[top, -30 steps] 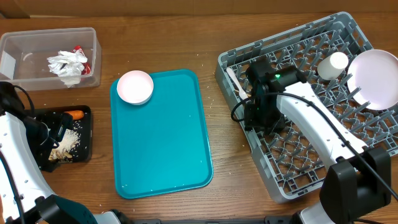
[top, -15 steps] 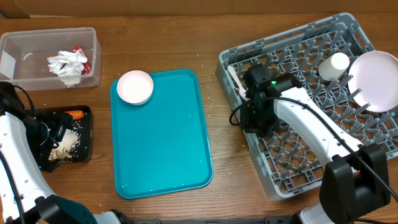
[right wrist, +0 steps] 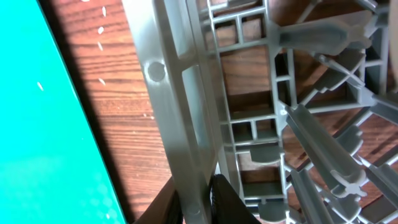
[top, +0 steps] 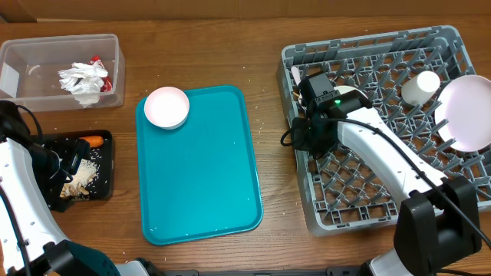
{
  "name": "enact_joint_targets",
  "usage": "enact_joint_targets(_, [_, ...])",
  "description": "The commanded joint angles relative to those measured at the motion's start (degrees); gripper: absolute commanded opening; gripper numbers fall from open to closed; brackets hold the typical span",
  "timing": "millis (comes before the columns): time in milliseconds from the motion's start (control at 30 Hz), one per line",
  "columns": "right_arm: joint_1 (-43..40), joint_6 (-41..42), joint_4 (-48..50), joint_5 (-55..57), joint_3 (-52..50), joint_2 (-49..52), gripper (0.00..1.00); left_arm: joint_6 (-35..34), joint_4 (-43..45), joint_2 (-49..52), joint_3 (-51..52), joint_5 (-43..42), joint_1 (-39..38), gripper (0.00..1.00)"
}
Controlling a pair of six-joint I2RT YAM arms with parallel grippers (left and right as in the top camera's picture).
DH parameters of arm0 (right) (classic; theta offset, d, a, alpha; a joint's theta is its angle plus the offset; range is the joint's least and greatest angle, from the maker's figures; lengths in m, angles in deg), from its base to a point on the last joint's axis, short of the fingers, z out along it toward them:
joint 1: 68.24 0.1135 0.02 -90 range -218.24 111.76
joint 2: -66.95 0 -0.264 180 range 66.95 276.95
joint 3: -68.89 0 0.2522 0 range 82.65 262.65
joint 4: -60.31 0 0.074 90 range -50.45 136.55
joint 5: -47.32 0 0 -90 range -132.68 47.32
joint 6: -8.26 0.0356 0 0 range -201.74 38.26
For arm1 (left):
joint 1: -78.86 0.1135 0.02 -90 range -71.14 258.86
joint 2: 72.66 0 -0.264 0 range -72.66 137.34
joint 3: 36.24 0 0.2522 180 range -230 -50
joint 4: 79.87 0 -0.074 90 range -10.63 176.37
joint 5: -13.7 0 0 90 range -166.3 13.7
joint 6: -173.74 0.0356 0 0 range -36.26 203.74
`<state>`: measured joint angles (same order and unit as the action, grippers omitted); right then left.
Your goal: Sort waste into correct bins and load items into the dishwasher rack
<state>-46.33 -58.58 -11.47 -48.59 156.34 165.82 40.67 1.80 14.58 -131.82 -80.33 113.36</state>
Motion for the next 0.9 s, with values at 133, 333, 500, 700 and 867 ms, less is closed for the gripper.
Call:
enact_joint_targets(133, [-0.3, 5.2, 1.2, -0.2, 0.5, -0.3, 0.07, 0.9, 0.0, 0.1, 0.1, 0.2, 0.0, 1.00])
enact_joint_targets(333, [-0.3, 5.2, -1.3, -0.4, 2.0, -0.4, 0.11, 0.9, 0.0, 0.1, 0.1, 0.2, 0.0, 1.00])
enact_joint_targets(500, [-0.3, 5.1, -6.0, -2.0, 4.8, -0.9, 0.15, 0.9, 0.0, 0.1, 0.1, 0.2, 0.0, 1.00])
enact_joint_targets(700, [-0.3, 3.5, -10.1, -1.9, 11.2, -2.7, 0.30, 0.9, 0.0, 0.1, 0.1, 0.2, 0.0, 1.00])
enact_joint_targets(867, [-0.3, 1.9, -14.5, -0.4, 19.0, -3.1, 0.83, 0.9, 0.0, 0.1, 0.1, 0.2, 0.0, 1.00])
